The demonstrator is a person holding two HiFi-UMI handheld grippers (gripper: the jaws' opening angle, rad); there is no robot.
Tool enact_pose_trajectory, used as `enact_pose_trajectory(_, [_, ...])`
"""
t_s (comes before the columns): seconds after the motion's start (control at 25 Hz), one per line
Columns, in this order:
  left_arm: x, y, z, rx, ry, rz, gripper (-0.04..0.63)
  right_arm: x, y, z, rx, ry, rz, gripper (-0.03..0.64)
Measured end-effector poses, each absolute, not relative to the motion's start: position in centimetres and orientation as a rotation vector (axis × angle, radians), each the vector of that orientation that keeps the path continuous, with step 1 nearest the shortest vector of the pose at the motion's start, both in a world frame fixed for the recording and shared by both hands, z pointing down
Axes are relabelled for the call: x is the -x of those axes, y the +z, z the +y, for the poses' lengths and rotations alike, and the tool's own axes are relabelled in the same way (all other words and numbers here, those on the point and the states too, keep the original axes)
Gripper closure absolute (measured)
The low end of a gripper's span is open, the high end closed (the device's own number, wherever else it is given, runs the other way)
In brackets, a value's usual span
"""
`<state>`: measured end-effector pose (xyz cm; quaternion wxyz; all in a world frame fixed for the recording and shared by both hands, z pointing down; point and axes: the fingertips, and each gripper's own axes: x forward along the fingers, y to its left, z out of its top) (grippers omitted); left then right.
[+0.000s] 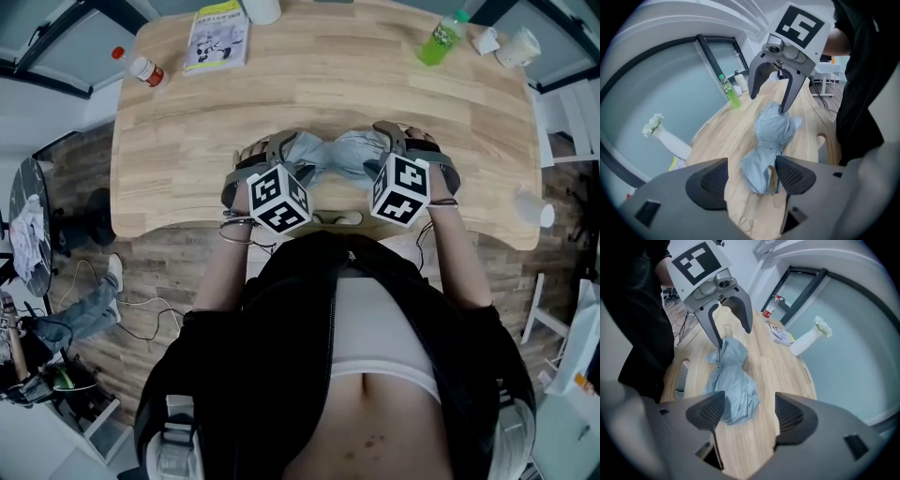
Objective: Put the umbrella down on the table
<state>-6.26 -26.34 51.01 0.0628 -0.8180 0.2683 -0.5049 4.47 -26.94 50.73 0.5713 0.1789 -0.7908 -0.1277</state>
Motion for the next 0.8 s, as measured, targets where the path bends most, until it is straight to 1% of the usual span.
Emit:
enact_pose_trajectory(0.28, [6.4,49.4,-27.1,2.488,-1.411,0.913,0.272,-3.9,48.0,-27.7,-0.529,-0.335,-1.910,0.268])
enact_pose_trajectory(0.36, [6.1,48.0,-27.5,2.520,-1.321,0.975,0.273,-3.8,46.6,-28.2,-0.599,-0.351,-1.944,0.271])
enact_pose_trajectory(0.52, [5.6,45.2,-28.4,2.585,-1.144,1.084,0.273,-3.9,43.3,-29.6,-0.807,-0.354,-2.042,0.299])
enact_pose_trajectory(0.68, [5.6,43.4,-29.0,2.578,-1.046,1.163,0.273,-4.3,40.8,-30.3,-0.967,-0.315,-2.117,0.300])
enact_pose_trajectory(0.8, [5.9,41.8,-29.8,2.582,-0.919,1.276,0.273,-4.8,39.5,-30.7,-1.070,-0.281,-2.167,0.301])
